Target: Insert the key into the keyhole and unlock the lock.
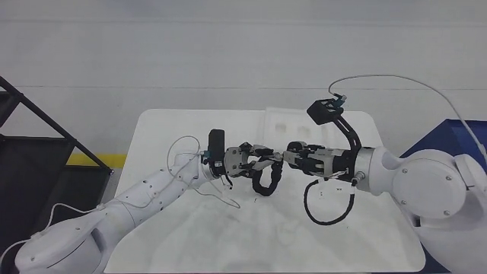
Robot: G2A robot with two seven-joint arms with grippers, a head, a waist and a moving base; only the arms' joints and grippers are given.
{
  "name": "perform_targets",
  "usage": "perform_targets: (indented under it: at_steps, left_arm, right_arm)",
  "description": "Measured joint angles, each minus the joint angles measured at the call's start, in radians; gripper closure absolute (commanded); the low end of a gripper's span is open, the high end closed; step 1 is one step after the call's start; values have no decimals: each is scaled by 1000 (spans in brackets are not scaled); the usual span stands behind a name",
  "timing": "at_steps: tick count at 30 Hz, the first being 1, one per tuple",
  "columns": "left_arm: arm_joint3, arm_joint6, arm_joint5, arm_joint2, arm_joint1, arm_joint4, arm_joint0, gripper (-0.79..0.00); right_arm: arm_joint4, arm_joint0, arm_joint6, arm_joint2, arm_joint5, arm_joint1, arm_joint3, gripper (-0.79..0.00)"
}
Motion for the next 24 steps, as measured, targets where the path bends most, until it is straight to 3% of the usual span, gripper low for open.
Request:
perform_targets:
  at_steps: [24]
  left_arm:
    - [-8, -15, -15, -15, 5, -8, 16, 0]
  right_arm:
    - [-32, 16, 0, -26, 25, -1, 14, 0]
